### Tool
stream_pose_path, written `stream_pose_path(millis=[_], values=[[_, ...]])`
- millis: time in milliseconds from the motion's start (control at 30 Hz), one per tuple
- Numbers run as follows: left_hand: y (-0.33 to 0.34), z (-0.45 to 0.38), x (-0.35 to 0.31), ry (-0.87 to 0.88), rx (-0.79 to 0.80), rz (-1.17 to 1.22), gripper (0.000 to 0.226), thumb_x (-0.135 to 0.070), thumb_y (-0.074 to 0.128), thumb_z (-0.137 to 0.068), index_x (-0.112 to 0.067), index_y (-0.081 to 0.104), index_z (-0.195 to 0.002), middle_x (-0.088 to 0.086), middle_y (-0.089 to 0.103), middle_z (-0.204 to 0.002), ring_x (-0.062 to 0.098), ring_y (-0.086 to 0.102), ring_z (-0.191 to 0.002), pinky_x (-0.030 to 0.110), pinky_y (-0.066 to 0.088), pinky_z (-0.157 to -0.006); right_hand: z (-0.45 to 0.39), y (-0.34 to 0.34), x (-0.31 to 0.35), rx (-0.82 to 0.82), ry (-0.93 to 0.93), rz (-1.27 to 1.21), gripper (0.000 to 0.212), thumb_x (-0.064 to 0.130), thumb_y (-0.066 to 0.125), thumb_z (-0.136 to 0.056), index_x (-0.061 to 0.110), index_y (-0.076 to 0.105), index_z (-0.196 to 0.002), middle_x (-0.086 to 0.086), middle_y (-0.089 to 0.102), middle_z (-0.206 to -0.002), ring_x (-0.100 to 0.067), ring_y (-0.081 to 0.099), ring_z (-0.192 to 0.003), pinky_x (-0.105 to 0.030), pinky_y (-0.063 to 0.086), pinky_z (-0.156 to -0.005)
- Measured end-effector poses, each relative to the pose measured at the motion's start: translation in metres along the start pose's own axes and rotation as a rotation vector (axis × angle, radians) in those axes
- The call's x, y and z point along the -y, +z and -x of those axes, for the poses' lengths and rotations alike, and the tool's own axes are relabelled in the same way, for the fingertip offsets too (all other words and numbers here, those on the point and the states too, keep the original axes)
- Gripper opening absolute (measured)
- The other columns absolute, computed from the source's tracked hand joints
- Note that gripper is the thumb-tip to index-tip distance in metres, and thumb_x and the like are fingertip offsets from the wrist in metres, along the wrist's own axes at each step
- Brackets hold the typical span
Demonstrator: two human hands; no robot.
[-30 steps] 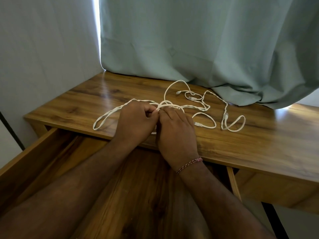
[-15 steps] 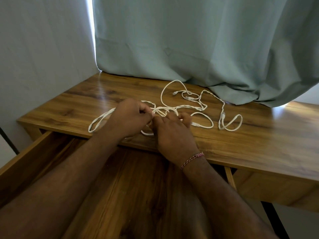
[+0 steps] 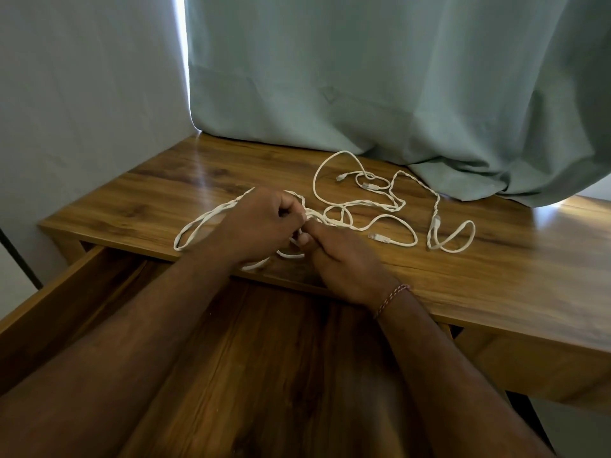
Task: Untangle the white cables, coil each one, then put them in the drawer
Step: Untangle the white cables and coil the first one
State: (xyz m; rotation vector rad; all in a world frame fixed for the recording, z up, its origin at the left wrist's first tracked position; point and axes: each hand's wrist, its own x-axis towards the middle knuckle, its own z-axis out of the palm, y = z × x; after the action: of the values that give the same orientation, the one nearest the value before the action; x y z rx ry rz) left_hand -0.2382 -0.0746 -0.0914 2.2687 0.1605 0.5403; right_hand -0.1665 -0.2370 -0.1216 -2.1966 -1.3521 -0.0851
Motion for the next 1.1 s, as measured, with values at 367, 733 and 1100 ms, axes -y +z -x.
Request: stream_pose_path(millis=[367,733,1100], values=[[0.012,-0.003,0.009,0.435,-0.189,-0.155,0.041,-0.032,0.051,-0.098,-0.02,0.05,-0.059,-0.006,0.045,-0.054,0.011,0.045,-0.053,0.03,0.035,-0.052,0.005,-0.017,0.001,0.229,0.133,-0.73,0.044,0.031,0.044,-0.11,0.014,0.051,-0.07,-0.001,0.043,-0.058,-0.01,0.038,-0.049,-0.029,0.036,-0.055],[0.046,0.001,0.026,0.24,-0.3,0.246,0.039,-0.032,0.05,-0.106,-0.008,0.07,-0.082,0.011,0.07,-0.075,0.03,0.065,-0.069,0.049,0.052,-0.066,0.001,0.002,-0.008,-0.052,0.057,-1.837,0.049,0.046,0.028,-0.109,0.02,0.046,-0.071,0.008,0.036,-0.05,-0.01,0.034,-0.046,-0.03,0.041,-0.061],[0.042,0.013,0.016,0.216,0.201,0.29,0.034,-0.038,0.048,-0.102,-0.018,0.062,-0.079,0.002,0.062,-0.059,0.02,0.06,-0.055,0.034,0.049,-0.061,0.003,-0.02,-0.002,-0.476,-0.039,-2.021,0.043,0.041,0.028,-0.111,0.019,0.05,-0.083,0.006,0.051,-0.061,-0.012,0.049,-0.057,-0.031,0.049,-0.075]])
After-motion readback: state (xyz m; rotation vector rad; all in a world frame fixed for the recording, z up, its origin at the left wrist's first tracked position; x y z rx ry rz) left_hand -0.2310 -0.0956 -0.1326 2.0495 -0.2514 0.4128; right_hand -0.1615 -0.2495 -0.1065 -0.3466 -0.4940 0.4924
